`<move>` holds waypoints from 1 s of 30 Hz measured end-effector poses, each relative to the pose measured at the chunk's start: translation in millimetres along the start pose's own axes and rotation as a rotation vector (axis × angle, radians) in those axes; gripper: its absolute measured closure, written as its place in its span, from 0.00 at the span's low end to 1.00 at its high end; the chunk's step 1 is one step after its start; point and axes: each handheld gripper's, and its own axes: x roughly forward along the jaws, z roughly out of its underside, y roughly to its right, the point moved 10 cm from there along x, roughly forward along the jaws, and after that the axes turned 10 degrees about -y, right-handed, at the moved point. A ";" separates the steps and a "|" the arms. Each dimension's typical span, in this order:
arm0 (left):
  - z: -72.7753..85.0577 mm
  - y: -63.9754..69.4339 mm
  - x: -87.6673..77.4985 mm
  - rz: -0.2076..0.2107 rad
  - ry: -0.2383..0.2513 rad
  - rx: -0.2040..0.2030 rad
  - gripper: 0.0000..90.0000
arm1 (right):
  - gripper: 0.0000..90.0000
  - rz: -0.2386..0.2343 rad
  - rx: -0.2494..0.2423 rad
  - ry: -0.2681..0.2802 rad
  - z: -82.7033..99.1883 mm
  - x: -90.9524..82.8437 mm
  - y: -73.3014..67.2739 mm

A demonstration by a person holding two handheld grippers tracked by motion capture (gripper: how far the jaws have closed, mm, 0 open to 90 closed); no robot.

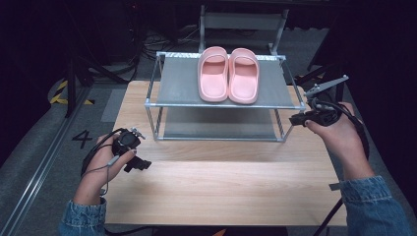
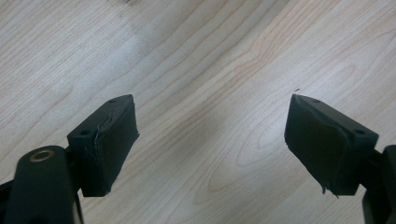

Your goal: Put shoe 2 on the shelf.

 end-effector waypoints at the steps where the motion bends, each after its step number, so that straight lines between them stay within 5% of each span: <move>1: 0.1 0.2 0.2 0.002 0.003 -0.002 0.20 | 0.89 0.000 0.000 0.000 0.0 0.0 0.0; 30: 2.6 -2.6 10.9 -0.009 -0.039 0.015 0.20 | 0.63 -0.073 0.032 -0.110 97.1 61.4 -1.5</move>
